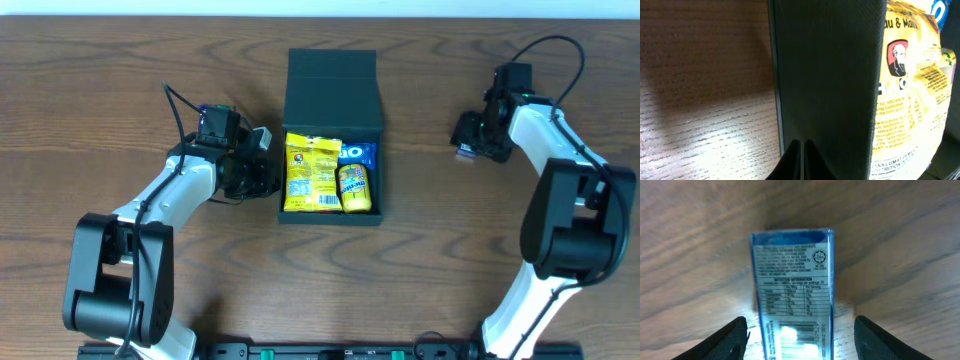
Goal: Pack container
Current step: 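Reach the right gripper to the small blue pack and grasp it, then lift the blue pack and carry it over the box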
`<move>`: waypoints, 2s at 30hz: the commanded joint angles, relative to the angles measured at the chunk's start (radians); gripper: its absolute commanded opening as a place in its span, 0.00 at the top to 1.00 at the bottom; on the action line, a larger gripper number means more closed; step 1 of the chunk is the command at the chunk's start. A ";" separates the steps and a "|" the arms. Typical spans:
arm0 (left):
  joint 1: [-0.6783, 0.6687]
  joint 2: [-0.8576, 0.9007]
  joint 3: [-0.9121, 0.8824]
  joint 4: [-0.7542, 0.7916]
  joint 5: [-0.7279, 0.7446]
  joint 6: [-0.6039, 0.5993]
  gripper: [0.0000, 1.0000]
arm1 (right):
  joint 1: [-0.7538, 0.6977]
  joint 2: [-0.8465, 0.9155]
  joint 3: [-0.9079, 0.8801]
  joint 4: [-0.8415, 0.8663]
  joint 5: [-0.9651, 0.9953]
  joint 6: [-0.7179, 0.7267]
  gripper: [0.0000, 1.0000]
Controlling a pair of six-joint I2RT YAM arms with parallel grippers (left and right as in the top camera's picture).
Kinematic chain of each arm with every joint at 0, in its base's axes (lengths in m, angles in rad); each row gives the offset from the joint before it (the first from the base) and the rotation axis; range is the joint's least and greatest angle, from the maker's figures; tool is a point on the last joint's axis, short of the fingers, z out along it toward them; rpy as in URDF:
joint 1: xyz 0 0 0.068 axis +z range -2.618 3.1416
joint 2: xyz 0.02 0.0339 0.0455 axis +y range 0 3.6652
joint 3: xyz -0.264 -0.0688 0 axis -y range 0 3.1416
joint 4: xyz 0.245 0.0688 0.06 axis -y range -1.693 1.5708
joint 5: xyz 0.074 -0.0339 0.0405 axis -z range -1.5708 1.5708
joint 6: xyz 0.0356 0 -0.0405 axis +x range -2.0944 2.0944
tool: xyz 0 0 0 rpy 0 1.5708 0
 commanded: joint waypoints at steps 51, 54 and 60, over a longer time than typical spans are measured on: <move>-0.004 0.007 0.009 0.002 -0.030 0.031 0.94 | 0.473 -0.115 0.354 -0.747 -0.185 -0.199 0.98; -0.004 0.007 0.009 0.001 -0.029 0.031 0.94 | 0.523 -0.115 0.324 -0.750 -0.185 -0.198 0.98; -0.004 0.007 0.009 0.000 -0.029 0.031 0.94 | 0.594 -0.114 0.271 -0.744 -0.105 -0.113 0.98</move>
